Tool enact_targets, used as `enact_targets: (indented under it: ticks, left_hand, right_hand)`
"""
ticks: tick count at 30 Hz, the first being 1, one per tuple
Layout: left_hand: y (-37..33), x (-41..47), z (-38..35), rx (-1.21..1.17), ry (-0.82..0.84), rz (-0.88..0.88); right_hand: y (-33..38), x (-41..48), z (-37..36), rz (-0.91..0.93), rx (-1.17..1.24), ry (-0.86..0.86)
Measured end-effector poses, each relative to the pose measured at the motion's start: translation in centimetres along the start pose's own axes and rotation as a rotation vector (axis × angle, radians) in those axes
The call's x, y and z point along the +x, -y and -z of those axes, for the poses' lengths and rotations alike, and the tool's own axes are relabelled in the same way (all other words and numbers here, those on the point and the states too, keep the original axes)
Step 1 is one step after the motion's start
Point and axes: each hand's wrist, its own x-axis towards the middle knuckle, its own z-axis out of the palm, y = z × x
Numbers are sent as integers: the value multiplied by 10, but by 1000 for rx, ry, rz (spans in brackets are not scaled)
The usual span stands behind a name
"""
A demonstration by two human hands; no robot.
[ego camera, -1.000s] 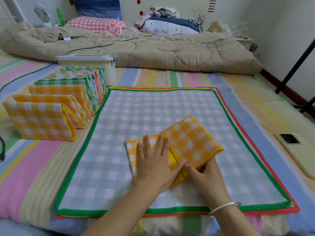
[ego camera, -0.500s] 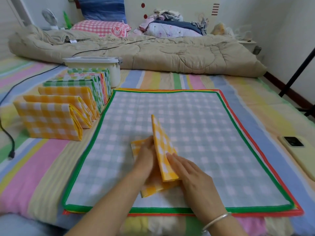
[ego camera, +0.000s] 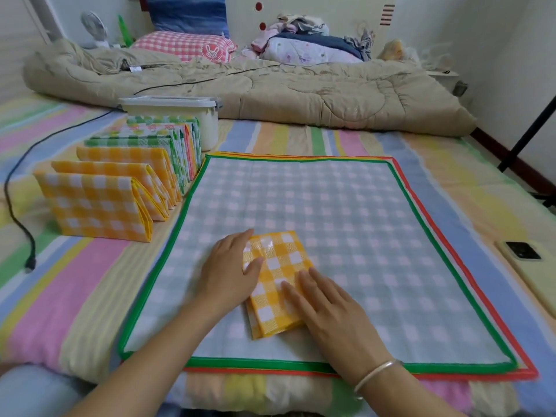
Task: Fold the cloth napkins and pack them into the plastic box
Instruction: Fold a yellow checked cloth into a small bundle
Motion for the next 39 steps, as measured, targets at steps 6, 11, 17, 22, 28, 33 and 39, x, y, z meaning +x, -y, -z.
enact_targets:
  ticks: [6, 11, 17, 22, 28, 33, 39]
  left_hand:
    - [4, 1, 0, 41, 32, -58]
    - [0, 1, 6, 25, 42, -46]
    - [-33, -4, 9, 480, -39, -243]
    - [-25, -15, 2, 449, 373, -236]
    - [3, -13, 8, 437, 597, -329]
    - [-1, -18, 8, 516, 557, -370]
    - [3, -20, 3, 527, 492, -393]
  right_hand:
    - [2, -12, 8, -87, 59, -42]
    - [11, -4, 2, -39, -9, 1]
    - [15, -3, -10, -1, -143, 46]
    - [17, -2, -12, 12, -141, 43]
    - [-3, 4, 6, 68, 24, 49]
    - [-36, 30, 23, -83, 341, 72]
    - [-24, 76, -14, -106, 295, 327]
